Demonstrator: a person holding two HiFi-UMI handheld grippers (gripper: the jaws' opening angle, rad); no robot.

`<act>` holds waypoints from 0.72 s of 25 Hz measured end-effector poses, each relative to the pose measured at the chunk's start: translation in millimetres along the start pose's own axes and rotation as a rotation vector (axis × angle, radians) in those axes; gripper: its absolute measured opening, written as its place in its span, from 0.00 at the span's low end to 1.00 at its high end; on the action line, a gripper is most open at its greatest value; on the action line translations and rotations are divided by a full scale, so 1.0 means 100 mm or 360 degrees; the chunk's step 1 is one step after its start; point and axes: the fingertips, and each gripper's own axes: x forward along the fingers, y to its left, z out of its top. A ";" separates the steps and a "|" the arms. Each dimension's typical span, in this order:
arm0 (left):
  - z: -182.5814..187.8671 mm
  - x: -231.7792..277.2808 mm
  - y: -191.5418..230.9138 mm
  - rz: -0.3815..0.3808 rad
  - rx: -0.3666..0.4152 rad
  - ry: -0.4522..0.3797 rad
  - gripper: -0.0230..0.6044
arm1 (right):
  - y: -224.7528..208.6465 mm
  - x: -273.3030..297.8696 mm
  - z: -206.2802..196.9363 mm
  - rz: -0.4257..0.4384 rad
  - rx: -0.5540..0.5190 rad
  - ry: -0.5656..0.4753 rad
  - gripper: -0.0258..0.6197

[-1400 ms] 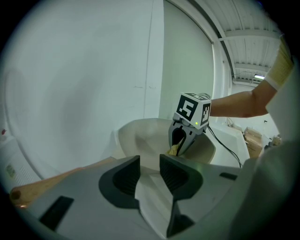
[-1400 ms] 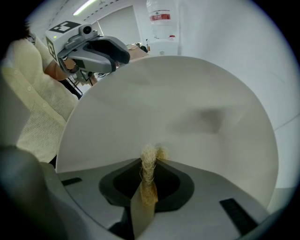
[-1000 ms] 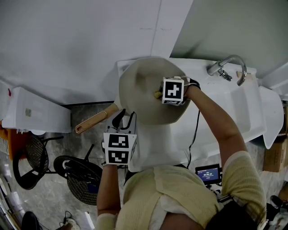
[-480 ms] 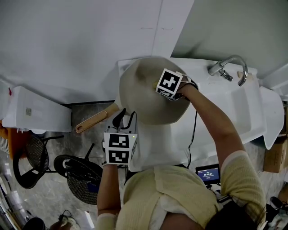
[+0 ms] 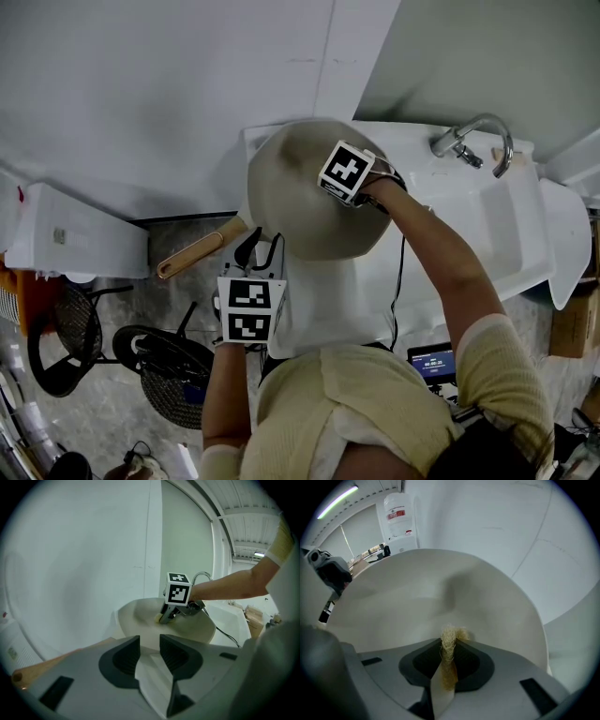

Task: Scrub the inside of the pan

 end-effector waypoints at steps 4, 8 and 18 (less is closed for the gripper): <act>0.00 0.00 0.00 0.0006 0.0020 0.0004 0.33 | -0.01 -0.06 0.04 -0.0053 0.0023 -0.0068 0.16; 0.00 0.00 -0.01 0.0016 0.0038 0.0003 0.33 | 0.05 -0.19 0.10 -0.0071 0.0029 -0.0184 0.16; -0.01 -0.01 -0.04 -0.0022 0.0038 0.0006 0.33 | 0.14 -0.86 0.14 -0.0109 0.0237 -0.0624 0.16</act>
